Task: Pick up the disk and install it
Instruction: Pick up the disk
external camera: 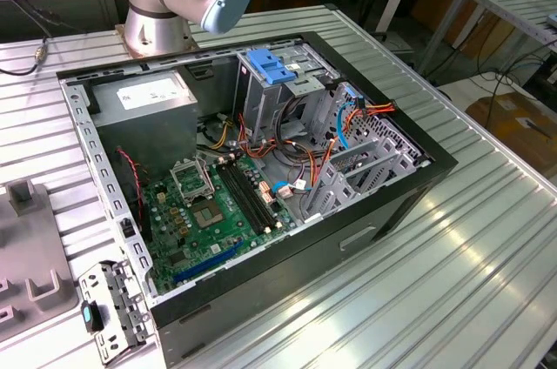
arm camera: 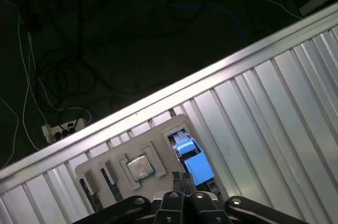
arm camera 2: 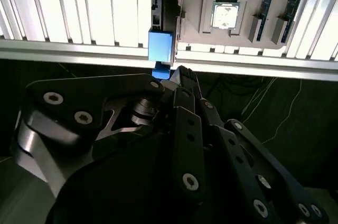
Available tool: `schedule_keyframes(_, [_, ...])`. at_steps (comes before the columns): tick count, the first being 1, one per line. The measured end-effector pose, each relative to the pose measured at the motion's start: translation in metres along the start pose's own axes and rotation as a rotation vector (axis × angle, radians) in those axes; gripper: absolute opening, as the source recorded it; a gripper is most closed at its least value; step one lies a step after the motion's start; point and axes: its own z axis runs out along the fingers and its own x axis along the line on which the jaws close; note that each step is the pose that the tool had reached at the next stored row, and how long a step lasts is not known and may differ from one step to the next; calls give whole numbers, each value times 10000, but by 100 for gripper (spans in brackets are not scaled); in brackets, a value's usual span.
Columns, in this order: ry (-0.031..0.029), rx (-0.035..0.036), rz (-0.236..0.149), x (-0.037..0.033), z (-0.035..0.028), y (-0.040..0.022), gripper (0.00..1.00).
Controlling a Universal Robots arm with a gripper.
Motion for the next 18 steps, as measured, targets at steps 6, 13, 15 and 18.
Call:
schedule_keyframes(6, [51, -19, -1244, 0, 1, 0, 11])
schedule_keyframes(13, [98, -35, -2363, 0, 2, 0, 11])
schedule_keyframes(15, [101, -36, -2440, 0, 2, 0, 11])
schedule_keyframes(18, [102, -37, -2446, 0, 2, 0, 11])
